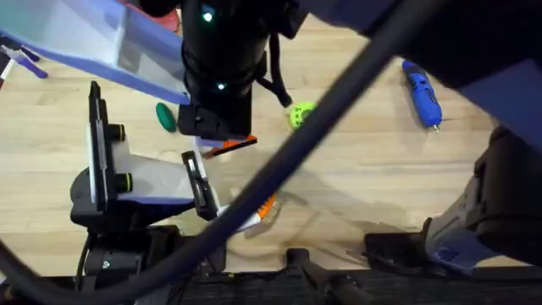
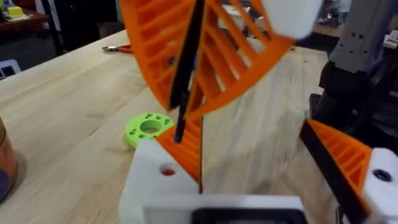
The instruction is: Pick up the gripper from the table and insert it into the empty holder that is missing its gripper. Then pick up a screw, insert it into the mounting hole, and use the screwdriver to tighten it. Finally, clean up the table by picking up the vegetable and placing it into the bucket.
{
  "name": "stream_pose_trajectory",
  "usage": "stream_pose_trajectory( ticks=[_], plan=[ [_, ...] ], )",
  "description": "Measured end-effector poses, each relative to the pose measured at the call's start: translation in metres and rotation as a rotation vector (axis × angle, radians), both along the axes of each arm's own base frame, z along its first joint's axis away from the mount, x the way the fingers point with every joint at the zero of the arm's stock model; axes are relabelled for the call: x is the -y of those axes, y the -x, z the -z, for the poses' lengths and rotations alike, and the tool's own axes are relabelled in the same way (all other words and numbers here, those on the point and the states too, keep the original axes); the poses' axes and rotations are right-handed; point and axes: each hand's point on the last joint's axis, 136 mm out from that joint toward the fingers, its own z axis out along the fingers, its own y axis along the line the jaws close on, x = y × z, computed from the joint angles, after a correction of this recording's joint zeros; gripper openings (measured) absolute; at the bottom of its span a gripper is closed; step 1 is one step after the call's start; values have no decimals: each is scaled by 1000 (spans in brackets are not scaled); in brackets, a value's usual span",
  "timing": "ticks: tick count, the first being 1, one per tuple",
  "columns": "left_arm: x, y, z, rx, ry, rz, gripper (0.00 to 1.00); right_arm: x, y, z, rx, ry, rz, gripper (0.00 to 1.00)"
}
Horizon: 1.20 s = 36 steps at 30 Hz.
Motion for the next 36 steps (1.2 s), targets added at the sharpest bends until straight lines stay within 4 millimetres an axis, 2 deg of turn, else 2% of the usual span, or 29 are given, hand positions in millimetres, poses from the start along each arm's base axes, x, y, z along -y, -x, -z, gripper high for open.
stream_pose_trajectory(
  ticks=[10,36],
  plan=[
    [0,0,0,0,0,0,985,-4,-2,14,-16,33,-4,6],
    [0,0,0,0,0,0,986,-9,-5,13,-5,15,-6,6]
  ],
)
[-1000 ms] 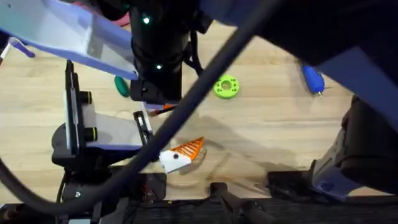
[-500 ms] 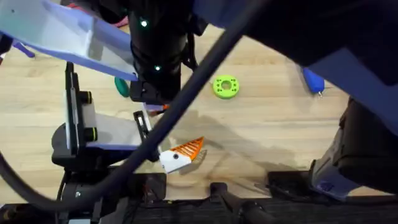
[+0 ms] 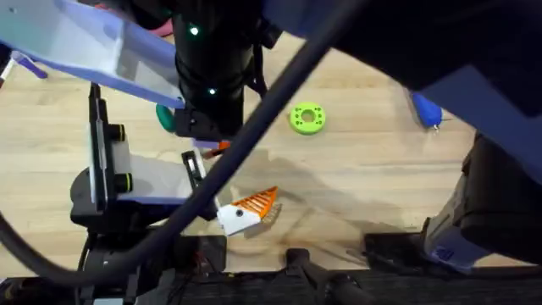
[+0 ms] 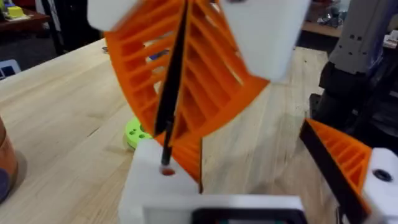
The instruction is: Pick up the gripper from the table and insert it into the empty holder that is missing its gripper. Then pick up a screw, insert it into the mounting hole, and use the screwdriver to tighten it. Finally, clean up the table by picking up the vegetable and placing it into the bucket.
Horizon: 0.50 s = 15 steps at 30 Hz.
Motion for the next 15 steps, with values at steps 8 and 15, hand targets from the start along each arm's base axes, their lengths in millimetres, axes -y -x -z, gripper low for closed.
stream_pose_trajectory(
  ticks=[8,15],
  plan=[
    [0,0,0,0,0,0,986,0,0,0,0,0,0,6],
    [0,0,0,0,0,0,985,1,1,0,-2,4,0,6]
  ],
)
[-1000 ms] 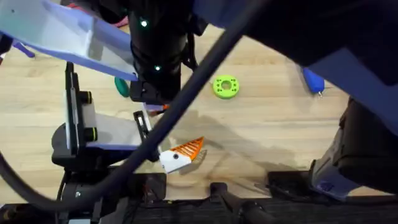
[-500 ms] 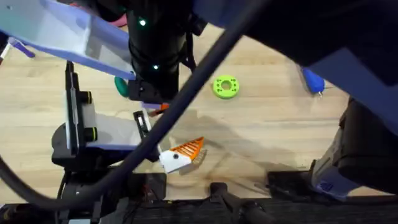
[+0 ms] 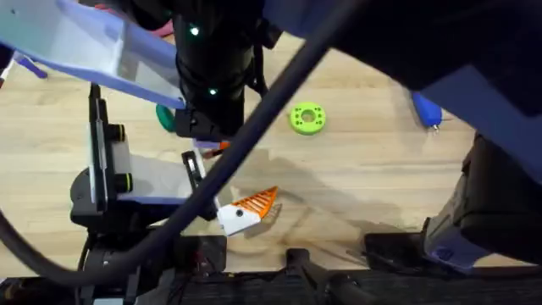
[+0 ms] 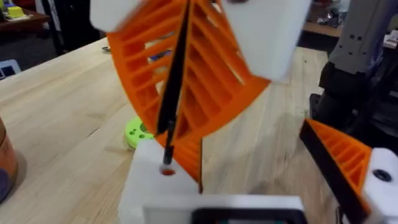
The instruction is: Pick up the gripper from the table and insert it into the empty holder that is missing its gripper. Then pick up a screw, insert it into the mounting hole, and use the screwdriver to tighten it. Finally, clean up the table by picking up the vegetable and placing it into the bucket.
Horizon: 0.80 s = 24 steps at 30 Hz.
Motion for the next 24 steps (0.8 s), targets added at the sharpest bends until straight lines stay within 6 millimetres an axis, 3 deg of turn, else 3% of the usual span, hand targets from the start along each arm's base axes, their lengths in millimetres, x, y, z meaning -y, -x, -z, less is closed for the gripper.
stream_pose_trajectory(
  ticks=[24],
  plan=[
    [0,0,0,0,0,0,985,1,1,9,-15,29,0,6]
  ],
)
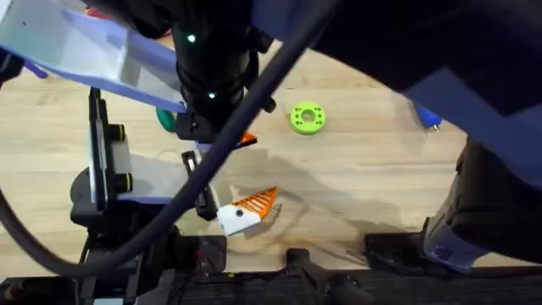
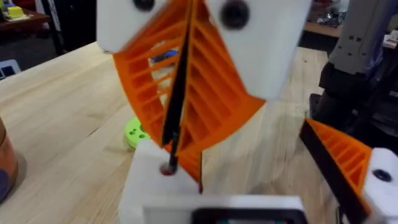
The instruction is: Pick up the gripper from the table and insert it into the empty holder that is missing its gripper. Then pick up a screw, insert it into the mounting hole, and use the screwdriver to tighten it. Finally, clean up the table by picking up the vegetable and placing it into the bucket.
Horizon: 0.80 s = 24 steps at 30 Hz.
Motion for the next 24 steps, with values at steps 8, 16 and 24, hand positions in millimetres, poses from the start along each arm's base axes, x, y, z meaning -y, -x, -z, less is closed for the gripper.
stream_pose_trajectory(
  ticks=[8,16,24],
  plan=[
    [0,0,0,0,0,0,985,0,0,0,0,0,0,6],
    [0,0,0,0,0,0,985,-2,-1,-1,4,-8,0,6],
    [0,0,0,0,0,0,985,-2,-1,0,3,-7,0,6]
  ],
)
